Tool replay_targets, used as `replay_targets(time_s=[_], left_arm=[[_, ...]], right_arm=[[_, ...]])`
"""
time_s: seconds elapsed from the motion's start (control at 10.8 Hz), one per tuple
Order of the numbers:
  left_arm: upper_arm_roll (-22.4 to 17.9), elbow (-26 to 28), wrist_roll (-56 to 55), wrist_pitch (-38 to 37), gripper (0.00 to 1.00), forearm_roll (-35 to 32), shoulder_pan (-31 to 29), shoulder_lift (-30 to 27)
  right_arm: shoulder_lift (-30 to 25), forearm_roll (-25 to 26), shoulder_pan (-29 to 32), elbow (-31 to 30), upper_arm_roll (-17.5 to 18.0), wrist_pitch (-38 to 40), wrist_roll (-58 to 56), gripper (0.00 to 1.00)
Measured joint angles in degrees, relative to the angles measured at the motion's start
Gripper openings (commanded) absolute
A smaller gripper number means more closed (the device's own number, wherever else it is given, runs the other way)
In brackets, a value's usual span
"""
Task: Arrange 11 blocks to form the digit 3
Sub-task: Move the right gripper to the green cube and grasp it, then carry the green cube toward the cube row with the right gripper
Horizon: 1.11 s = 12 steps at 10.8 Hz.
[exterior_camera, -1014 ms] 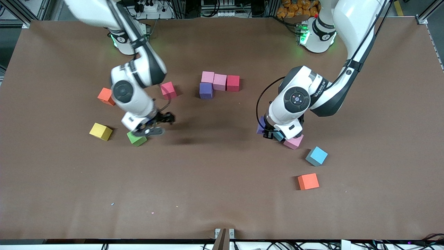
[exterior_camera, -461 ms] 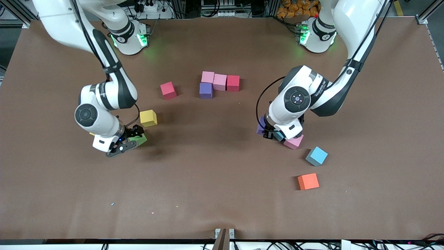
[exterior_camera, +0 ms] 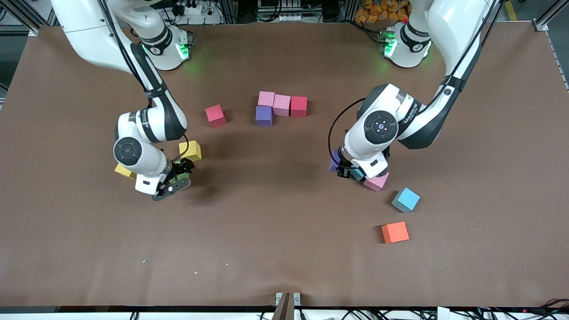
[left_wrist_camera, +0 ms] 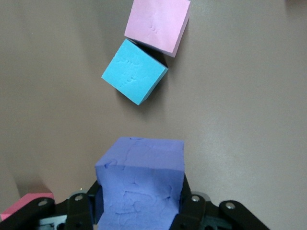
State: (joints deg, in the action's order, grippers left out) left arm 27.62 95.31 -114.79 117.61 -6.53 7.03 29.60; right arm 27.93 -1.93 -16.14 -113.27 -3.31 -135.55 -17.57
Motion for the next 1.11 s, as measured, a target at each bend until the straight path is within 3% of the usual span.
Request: replay_targets(time_s=[0.55,0.65,0.74,0.83,0.92,1.11], left_arm=[[0.0,0.0,0.0,0.0,0.00,0.0,0.0,0.0],[0.0,0.0,0.0,0.0,0.00,0.0,0.0,0.0],[0.0,0.0,0.0,0.0,0.00,0.0,0.0,0.0],[0.0,0.0,0.0,0.0,0.00,0.0,0.0,0.0],[0.0,0.0,0.0,-0.1,0.00,0.0,0.0,0.0],[0.0,0.0,0.0,-0.1,0.00,0.0,0.0,0.0]], right_arm=[[1.1,1.8,0.5,0.0,-0.3,-0.3,-2.4,1.00],[1.7,3.2,0.6,-0.1,-0.4,-0.7,-2.8,0.85],[2.3,4.3,0.7,-0.1,-0.4,-1.0,-3.1,0.35],[2.5,4.6,0.6,-0.1,-0.3,-1.1,-3.2,0.09],[2.5,4.6,0.6,-0.1,-0.2,-1.1,-3.2,0.03],[2.4,4.6,-0.2,0.6,0.4,-0.5,-1.3,0.03]])
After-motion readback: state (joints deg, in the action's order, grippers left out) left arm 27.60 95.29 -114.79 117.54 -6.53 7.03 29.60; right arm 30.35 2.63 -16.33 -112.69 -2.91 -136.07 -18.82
